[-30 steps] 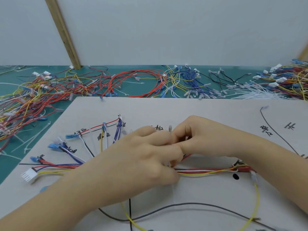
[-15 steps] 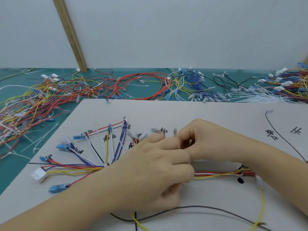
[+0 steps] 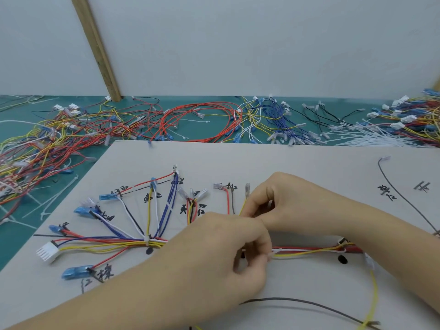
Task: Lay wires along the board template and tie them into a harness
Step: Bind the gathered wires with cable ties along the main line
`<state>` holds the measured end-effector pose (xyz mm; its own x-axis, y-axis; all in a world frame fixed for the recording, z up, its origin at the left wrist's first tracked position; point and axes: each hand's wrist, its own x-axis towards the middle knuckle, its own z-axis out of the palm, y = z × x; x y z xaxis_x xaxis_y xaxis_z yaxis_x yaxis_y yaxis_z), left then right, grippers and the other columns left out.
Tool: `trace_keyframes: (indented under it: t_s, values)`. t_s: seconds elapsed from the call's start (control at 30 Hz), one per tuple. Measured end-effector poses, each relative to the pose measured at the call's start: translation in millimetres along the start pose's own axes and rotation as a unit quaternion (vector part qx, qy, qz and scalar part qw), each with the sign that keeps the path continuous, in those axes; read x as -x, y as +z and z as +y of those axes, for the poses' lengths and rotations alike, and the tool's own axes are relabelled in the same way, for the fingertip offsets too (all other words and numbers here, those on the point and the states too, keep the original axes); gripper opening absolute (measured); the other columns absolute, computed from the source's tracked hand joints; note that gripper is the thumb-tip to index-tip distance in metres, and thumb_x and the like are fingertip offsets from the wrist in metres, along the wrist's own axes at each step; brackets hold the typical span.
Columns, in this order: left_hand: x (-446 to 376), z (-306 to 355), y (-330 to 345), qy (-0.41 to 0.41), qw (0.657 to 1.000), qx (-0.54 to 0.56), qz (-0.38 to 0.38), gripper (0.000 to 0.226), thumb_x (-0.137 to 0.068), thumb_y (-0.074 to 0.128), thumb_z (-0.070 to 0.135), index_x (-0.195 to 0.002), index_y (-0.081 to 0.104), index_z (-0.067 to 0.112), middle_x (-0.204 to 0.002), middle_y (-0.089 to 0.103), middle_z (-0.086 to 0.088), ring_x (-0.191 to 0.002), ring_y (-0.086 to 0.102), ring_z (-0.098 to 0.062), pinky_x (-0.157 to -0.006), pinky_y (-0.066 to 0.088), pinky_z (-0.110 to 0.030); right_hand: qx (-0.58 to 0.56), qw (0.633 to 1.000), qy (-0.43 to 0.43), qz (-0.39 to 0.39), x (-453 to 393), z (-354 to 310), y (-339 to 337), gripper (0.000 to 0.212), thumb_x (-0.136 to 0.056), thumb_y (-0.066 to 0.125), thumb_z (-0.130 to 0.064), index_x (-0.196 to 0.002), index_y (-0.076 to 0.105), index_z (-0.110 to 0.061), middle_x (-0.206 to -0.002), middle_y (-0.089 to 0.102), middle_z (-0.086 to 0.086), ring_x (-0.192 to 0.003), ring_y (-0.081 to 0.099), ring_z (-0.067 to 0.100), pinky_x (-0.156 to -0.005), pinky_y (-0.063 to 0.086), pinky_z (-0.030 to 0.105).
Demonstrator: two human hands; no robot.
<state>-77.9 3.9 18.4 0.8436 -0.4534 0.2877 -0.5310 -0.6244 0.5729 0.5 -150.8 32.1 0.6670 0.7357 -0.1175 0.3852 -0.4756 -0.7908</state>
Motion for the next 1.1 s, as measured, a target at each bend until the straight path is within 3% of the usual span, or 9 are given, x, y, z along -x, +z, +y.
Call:
trace_keyframes:
  t_s: [0.07, 0.13, 0.23, 0.33, 0.43, 0.73, 0.83, 1.1]
  values:
    - [-1.8, 1.6, -4.2, -0.053, 0.998, 0.045, -0.012, 0.007, -0.074, 0.049, 0.035, -0.077, 0.055, 0.033, -0.05, 0.048, 0.02, -0.048, 0.045, 0.0, -0.046, 0.031, -0.005, -0.001, 1.0, -0.001, 0.0, -0.5, 1.1, -1.5, 0.014, -0.075, 0.072, -0.01, -0.07, 0.073, -0.023, -0.069, 0.072, -0.002, -0.059, 0.058, -0.002, -0.06, 0.05, 0.019]
    - [-2.5, 1.4, -8.8, -0.073, 0.996, 0.044, 0.023, 0.022, -0.081, 0.048, 0.045, -0.065, 0.055, 0.031, -0.049, 0.05, 0.018, -0.046, 0.045, -0.001, -0.047, 0.033, -0.009, 0.009, 1.0, -0.001, -0.011, -1.0, 1.7, -4.9, 0.017, -0.076, 0.071, -0.01, -0.071, 0.073, -0.026, -0.069, 0.071, -0.005, -0.062, 0.058, -0.002, -0.067, 0.051, 0.025]
    - [-3.9, 0.2, -14.0, -0.11, 0.993, 0.007, 0.041, 0.028, -0.075, 0.04, 0.049, -0.06, 0.054, 0.03, -0.047, 0.051, 0.022, -0.047, 0.046, -0.001, -0.051, 0.036, -0.014, 0.009, 0.999, -0.001, -0.036, -0.2, 1.2, -10.0, 0.016, -0.079, 0.071, -0.013, -0.076, 0.073, -0.028, -0.073, 0.072, -0.009, -0.068, 0.06, -0.003, -0.072, 0.05, 0.024]
    - [-5.5, -4.0, -15.7, -0.138, 0.99, -0.036, 0.0, 0.031, -0.071, 0.033, 0.052, -0.057, 0.051, 0.031, -0.056, 0.054, 0.016, -0.052, 0.047, -0.003, -0.052, 0.037, -0.022, -0.003, 0.999, -0.002, -0.048, 1.5, 1.3, -12.1, 0.015, -0.08, 0.07, -0.011, -0.08, 0.073, -0.026, -0.074, 0.071, -0.015, -0.073, 0.063, -0.003, -0.073, 0.048, 0.014]
    - [-5.9, -8.7, -14.4, -0.154, 0.986, -0.058, -0.024, 0.029, -0.071, 0.031, 0.052, -0.056, 0.049, 0.034, -0.055, 0.054, 0.025, -0.051, 0.048, 0.001, -0.049, 0.035, -0.019, -0.004, 0.999, -0.01, -0.053, 1.3, 1.2, -12.5, 0.016, -0.08, 0.07, -0.01, -0.081, 0.072, -0.026, -0.078, 0.072, -0.012, -0.074, 0.064, -0.001, -0.075, 0.05, 0.016]
    - [-7.8, -10.2, -12.3, -0.156, 0.984, -0.073, -0.05, 0.03, -0.076, 0.034, 0.05, -0.06, 0.052, 0.031, -0.057, 0.057, 0.02, -0.048, 0.047, -0.001, -0.054, 0.04, -0.022, 0.004, 0.999, -0.036, -0.036, 1.2, 3.7, -10.4, 0.011, -0.078, 0.072, -0.011, -0.078, 0.073, -0.022, -0.076, 0.072, -0.009, -0.066, 0.06, -0.004, -0.066, 0.048, 0.012]
    - [-8.3, -10.5, -11.4, -0.158, 0.984, -0.067, -0.051, 0.033, -0.075, 0.034, 0.05, -0.063, 0.055, 0.027, -0.055, 0.057, 0.006, -0.048, 0.047, -0.004, -0.055, 0.04, -0.024, 0.01, 0.998, -0.044, -0.032, 0.9, 4.7, -10.7, 0.009, -0.078, 0.072, -0.012, -0.079, 0.073, -0.021, -0.079, 0.073, -0.005, -0.066, 0.06, -0.002, -0.066, 0.048, 0.014]
    - [-9.8, -9.8, -11.8, -0.181, 0.981, -0.048, -0.057, 0.033, -0.077, 0.036, 0.051, -0.056, 0.052, 0.029, -0.052, 0.056, 0.003, -0.042, 0.043, -0.004, -0.047, 0.035, -0.02, 0.025, 0.998, -0.05, -0.017, 3.2, 2.4, -8.8, 0.008, -0.078, 0.073, -0.013, -0.075, 0.072, -0.02, -0.074, 0.072, -0.007, -0.056, 0.056, -0.007, -0.057, 0.038, 0.004]
